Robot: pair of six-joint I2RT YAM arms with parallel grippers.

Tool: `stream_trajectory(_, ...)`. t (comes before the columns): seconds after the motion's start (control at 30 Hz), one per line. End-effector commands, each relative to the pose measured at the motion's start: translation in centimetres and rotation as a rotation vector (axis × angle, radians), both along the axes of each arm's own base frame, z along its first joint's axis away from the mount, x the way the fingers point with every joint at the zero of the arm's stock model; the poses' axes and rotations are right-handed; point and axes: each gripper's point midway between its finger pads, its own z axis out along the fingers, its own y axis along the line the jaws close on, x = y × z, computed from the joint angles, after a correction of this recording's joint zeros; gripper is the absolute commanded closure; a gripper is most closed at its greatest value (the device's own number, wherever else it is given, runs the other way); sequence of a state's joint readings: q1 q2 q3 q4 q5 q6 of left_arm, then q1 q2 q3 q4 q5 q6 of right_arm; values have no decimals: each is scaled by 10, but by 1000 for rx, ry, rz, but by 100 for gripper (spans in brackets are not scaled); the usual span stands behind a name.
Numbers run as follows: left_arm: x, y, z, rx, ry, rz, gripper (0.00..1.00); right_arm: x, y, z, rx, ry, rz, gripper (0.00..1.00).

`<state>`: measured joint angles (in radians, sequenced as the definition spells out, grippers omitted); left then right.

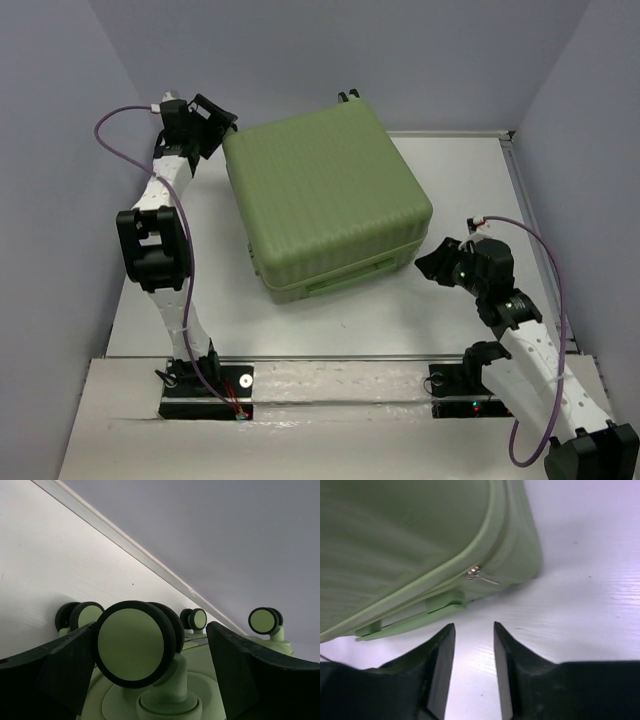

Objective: Pack the luggage

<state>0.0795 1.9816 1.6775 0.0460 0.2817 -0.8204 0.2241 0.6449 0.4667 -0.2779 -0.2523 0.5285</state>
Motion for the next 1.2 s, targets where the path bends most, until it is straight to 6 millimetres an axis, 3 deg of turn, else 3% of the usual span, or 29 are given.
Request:
stream_trajectory(0.0, -12, 1, 72, 82, -171, -20, 1, 25, -17, 16, -37, -108, -116, 50)
stream_trajectory(0.1, -30, 11, 86, 138, -203, 36, 1, 31, -10, 11, -51, -135, -66, 44)
stream_trajectory(0.23, -60, 12, 91, 160, -223, 42, 1, 39, 1, 10, -77, -203, 22, 45)
stream_trajectory(0.3, -84, 5, 86, 128, -225, 29, 1, 44, 2, 10, -101, -216, 44, 48)
stream_trajectory(0.4, -134, -9, 66, 57, -212, -8, 2, 49, 5, 6, -103, -205, 53, 51)
stream_trajectory(0.5, -167, -16, 52, 40, -208, -26, 6, 51, 6, 2, -100, -214, 55, 53)
stream_trajectory(0.53, -189, -21, 35, 43, -189, -37, 10, 53, 5, 2, -103, -221, 47, 54)
stream_trajectory(0.6, -212, -26, 15, 49, -170, -62, 12, 56, 3, 1, -117, -220, 43, 56)
stream_trajectory(0.63, -231, -28, -8, 50, -140, -71, 13, 58, 4, 3, -115, -235, 47, 56)
stream_trajectory(0.73, -264, -34, -43, 66, -84, -111, 16, 61, 5, 3, -116, -257, 48, 63)
stream_trajectory(0.87, -292, -39, -65, 86, -60, -147, 20, 61, 8, 3, -95, -287, 54, 71)
stream_trajectory(0.93, -301, -43, -70, 84, -62, -171, 22, 61, 12, 14, -58, -342, 63, 74)
stream_trajectory(1.1, -308, -52, -81, 79, -42, -217, 33, 62, 10, -4, -65, -321, 53, 83)
stream_trajectory(1.17, -309, -56, -87, 68, -36, -223, 44, 62, 12, -9, -61, -316, 61, 89)
